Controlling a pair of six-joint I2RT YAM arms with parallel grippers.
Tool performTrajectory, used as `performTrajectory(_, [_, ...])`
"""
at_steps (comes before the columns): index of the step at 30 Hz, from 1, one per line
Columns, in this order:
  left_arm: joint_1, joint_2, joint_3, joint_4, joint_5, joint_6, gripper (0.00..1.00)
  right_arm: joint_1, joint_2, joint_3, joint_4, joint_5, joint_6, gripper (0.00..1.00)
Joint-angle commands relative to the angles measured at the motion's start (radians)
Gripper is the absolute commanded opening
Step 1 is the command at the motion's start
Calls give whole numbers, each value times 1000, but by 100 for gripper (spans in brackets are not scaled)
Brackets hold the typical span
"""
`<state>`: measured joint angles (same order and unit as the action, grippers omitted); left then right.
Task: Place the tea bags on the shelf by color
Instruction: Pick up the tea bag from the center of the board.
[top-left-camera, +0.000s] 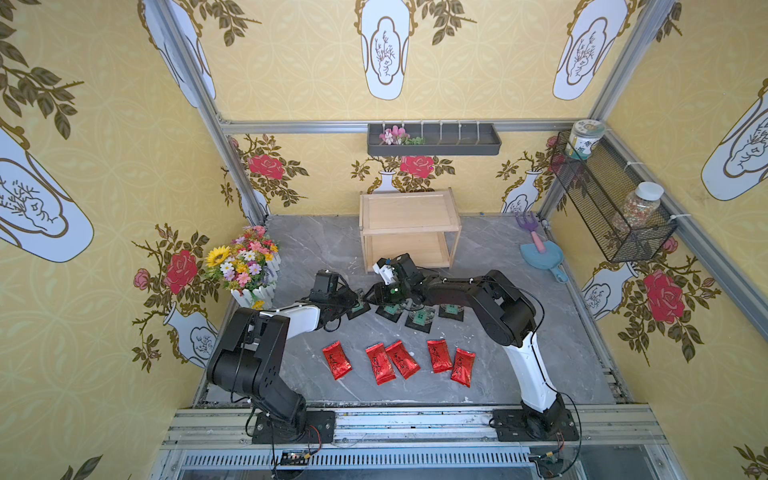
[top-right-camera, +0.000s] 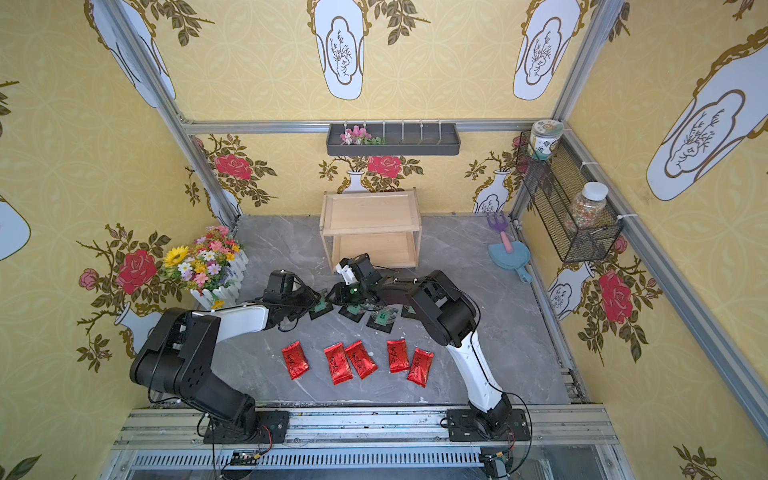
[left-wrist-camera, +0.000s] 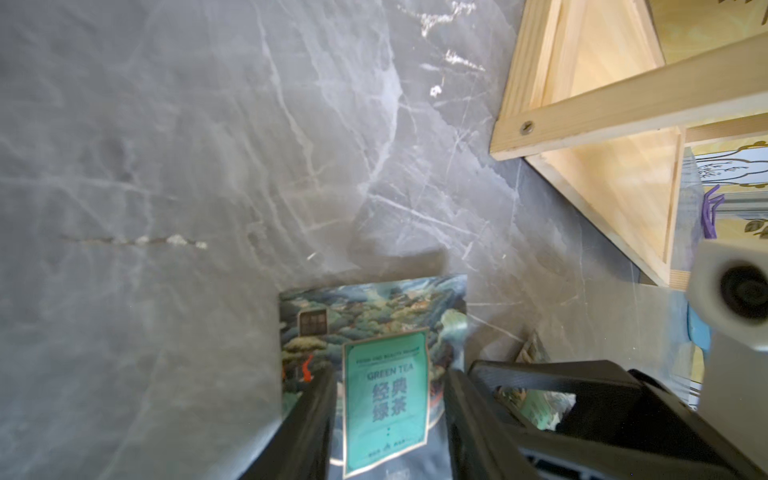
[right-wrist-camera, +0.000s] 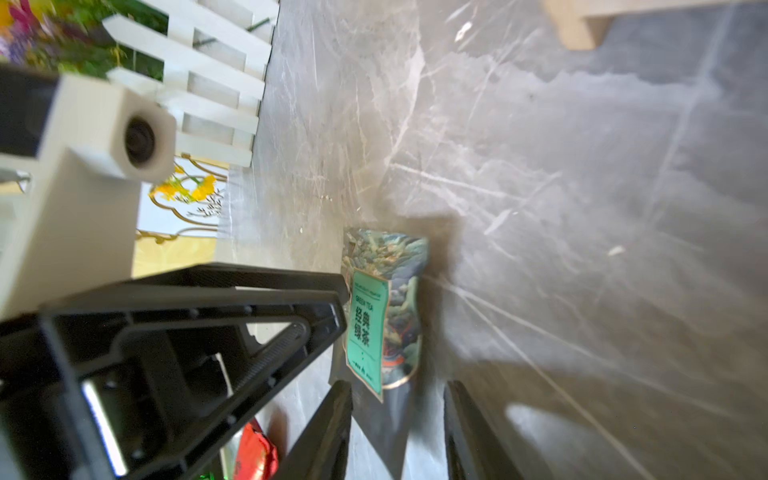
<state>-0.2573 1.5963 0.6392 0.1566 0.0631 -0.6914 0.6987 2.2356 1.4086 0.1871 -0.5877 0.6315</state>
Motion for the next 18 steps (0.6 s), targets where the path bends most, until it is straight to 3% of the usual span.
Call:
performTrajectory(1, [0, 7, -16, 32, -8, 4, 48, -3, 16, 2, 50, -31, 53, 41])
performTrajectory(9, [0, 10, -41, 61, 2, 4, 47, -16, 51, 24, 81, -88, 114, 37])
performTrajectory(18, [0, 5, -50, 72, 14, 7, 47, -16, 71, 38, 132, -124, 166, 18])
